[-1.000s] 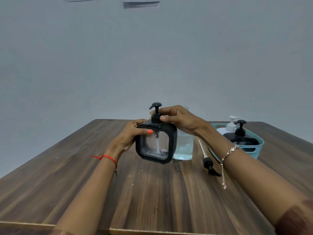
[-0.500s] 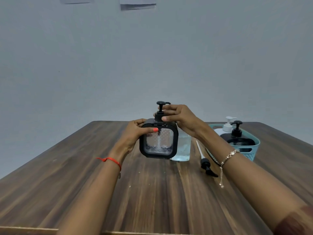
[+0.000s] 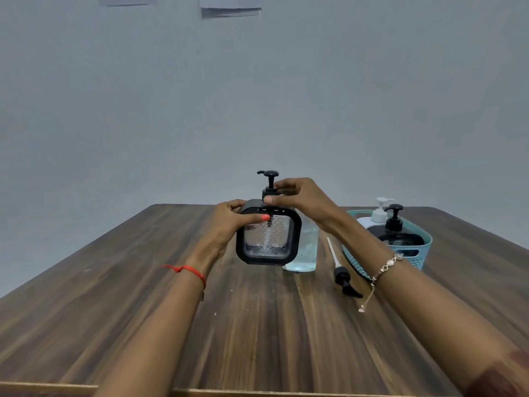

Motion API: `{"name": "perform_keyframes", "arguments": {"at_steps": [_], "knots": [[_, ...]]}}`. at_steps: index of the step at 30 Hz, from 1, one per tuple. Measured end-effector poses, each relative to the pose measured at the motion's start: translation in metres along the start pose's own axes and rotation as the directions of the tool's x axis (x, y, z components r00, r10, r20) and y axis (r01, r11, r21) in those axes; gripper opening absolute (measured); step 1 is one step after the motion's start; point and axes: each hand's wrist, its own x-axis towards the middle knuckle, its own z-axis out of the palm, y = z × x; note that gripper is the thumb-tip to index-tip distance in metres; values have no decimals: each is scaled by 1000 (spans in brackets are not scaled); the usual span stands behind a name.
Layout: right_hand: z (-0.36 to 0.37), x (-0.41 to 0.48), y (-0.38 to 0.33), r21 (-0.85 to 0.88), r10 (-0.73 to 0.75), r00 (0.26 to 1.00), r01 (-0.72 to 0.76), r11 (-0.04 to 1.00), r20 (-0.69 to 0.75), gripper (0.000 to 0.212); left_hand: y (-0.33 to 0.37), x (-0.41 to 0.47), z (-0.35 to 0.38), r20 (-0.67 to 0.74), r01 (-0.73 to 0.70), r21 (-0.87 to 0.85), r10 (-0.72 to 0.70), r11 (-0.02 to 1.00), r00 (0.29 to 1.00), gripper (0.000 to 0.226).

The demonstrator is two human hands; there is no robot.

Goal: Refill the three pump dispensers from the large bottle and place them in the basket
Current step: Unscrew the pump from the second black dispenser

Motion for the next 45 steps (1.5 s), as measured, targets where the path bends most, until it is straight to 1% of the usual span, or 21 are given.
{"name": "perform_keyframes", "arguments": {"at_steps": [2,4,7,9,13,16,18,19,20,22,24,26,27,29,30,32,35,42,43,44,45], "knots": [[0,-3,-3,-127,-10,1000,7,992,-23,24,0,0,1,2,5,17,-5,1000,1000,36],[-4,-3,-4,-114,-6,1000,4,993,-11,22,0,-1,3,16,9,20,-9,1000,1000,36],[-11,0,-7,64,45,999,-47,997,31,20,-1,-2,4,21,24,13,-25,1000,999,38],[-18,4,-4,200,50,998,-43,979,-32,17,-3,-3,2,16,37,16,-37,999,999,38],[-38,-1,-2,399,-14,970,113,910,-242,18,-7,-7,-3,-5,47,29,-47,998,999,38],[-48,-16,1,466,-83,943,234,853,-321,17,-11,-8,-7,-60,49,35,-47,998,997,26],[-50,-29,7,407,-142,932,279,870,-333,21,-14,-9,-11,-132,53,6,-51,999,990,25],[-49,-36,13,328,-174,934,278,903,-312,23,-16,-9,-13,-169,53,-17,-55,998,984,27],[-47,-43,19,220,-198,944,258,941,-263,27,-17,-9,-14,-204,54,-41,-61,998,977,29],[-36,-58,36,-43,-221,972,218,975,-85,32,-18,-8,-18,-263,53,-78,-72,996,962,35],[-19,-68,58,-281,-268,957,288,915,108,29,-18,-6,-21,-299,49,-87,-73,995,951,40],[-2,-74,80,-416,-266,924,363,834,275,23,-18,-5,-22,-322,42,-87,-68,995,944,42],[6,-76,89,-467,-233,910,381,798,344,25,-18,-5,-23,-330,38,-98,-69,994,942,43],[19,-78,104,-559,-167,886,409,721,433,40,-19,-5,-23,-345,31,-126,-73,992,936,42],[25,-78,108,-592,-146,881,417,690,451,47,-19,-5,-24,-351,26,-135,-72,991,933,40],[33,-78,111,-609,-126,875,422,671,468,52,-19,-5,-24,-355,23,-135,-70,991,932,36],[37,-76,112,-608,-106,884,396,688,456,53,-19,-5,-23,-351,16,-104,-51,995,935,33],[33,-75,115,-599,-87,887,375,707,453,53,-24,-2,-24,-357,22,-101,-57,995,932,27],[32,-74,115,-579,-113,896,369,727,429,50,-25,-1,-24,-355,24,-99,-58,995,933,27],[30,-72,115,-549,-164,914,359,755,372,45,-25,0,-24,-355,29,-98,-62,995,933,27],[28,-70,113,-521,-222,937,336,784,271,41,-26,1,-24,-354,34,-97,-66,995,933,27]]}}
